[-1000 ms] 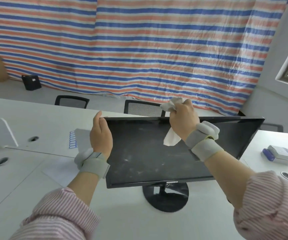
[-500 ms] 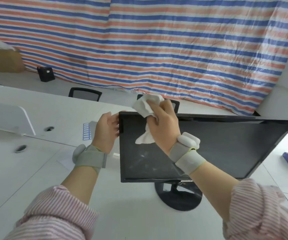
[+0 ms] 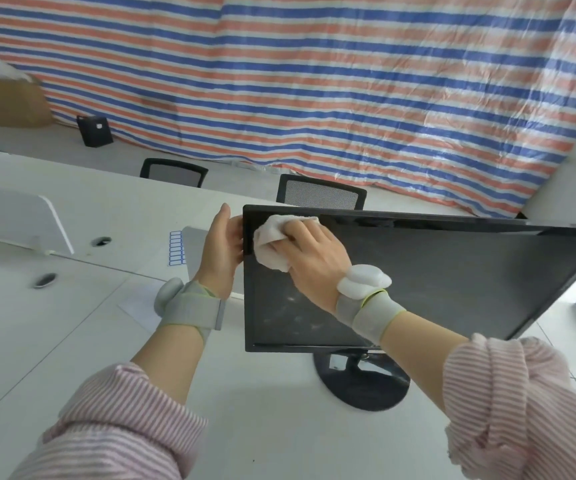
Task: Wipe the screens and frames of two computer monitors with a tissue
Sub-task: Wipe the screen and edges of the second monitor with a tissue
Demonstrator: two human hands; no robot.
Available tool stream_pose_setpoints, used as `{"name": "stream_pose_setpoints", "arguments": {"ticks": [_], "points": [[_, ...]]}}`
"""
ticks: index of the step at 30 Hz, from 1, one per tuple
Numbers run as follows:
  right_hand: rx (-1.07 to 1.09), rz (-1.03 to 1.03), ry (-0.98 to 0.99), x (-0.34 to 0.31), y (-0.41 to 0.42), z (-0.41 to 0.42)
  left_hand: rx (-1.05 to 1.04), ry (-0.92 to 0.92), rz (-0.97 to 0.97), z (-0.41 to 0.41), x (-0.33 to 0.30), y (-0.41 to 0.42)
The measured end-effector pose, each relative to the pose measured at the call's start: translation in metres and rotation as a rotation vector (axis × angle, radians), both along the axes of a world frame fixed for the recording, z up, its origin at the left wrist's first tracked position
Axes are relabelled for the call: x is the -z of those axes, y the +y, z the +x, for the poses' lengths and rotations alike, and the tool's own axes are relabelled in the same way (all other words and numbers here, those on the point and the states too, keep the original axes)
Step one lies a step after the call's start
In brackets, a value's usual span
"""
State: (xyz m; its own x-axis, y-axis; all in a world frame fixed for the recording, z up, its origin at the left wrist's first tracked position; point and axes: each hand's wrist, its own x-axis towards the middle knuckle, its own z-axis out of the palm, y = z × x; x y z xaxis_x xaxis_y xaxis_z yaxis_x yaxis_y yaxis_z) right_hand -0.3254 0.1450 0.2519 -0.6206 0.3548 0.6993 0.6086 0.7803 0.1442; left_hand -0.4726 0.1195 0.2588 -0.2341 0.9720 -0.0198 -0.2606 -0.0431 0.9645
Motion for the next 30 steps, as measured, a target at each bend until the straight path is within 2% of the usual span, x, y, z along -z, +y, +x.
{"name": "stream_pose_setpoints", "arguments": {"ticks": [2, 5, 7, 10, 13, 15, 18, 23, 26, 30], "points": [[0.029, -0.006, 0.011, 0.013, 0.002, 0.004, -0.073, 0.018, 0.010, 0.008, 0.003, 0.001], [-0.022, -0.078, -0.217, 0.054, -0.001, 0.001, -0.176, 0.014, 0.002, 0.021, 0.002, -0.001], [-0.039, -0.225, -0.299, 0.081, -0.005, 0.005, -0.228, 0.036, -0.020, 0.025, 0.001, 0.000], [0.009, -0.325, -0.144, 0.085, -0.013, 0.013, -0.305, 0.078, -0.009, 0.028, -0.006, 0.001], [-0.051, -0.213, 0.087, 0.040, -0.017, 0.013, -0.350, 0.058, 0.000, 0.030, -0.004, 0.008], [-0.052, -0.132, 0.159, 0.009, -0.011, 0.005, -0.353, 0.045, 0.009, 0.030, -0.006, 0.010], [-0.028, -0.106, 0.107, 0.005, 0.001, -0.011, -0.361, 0.074, -0.001, 0.027, -0.007, 0.013], [-0.025, -0.221, -0.187, 0.072, -0.005, 0.000, -0.407, 0.146, -0.018, 0.026, -0.006, 0.011], [-0.022, -0.216, -0.062, 0.068, -0.010, 0.011, -0.399, 0.176, -0.031, 0.022, -0.007, 0.010], [-0.029, -0.117, 0.177, 0.014, -0.006, -0.007, -0.337, 0.159, -0.042, 0.014, -0.007, 0.011]]}}
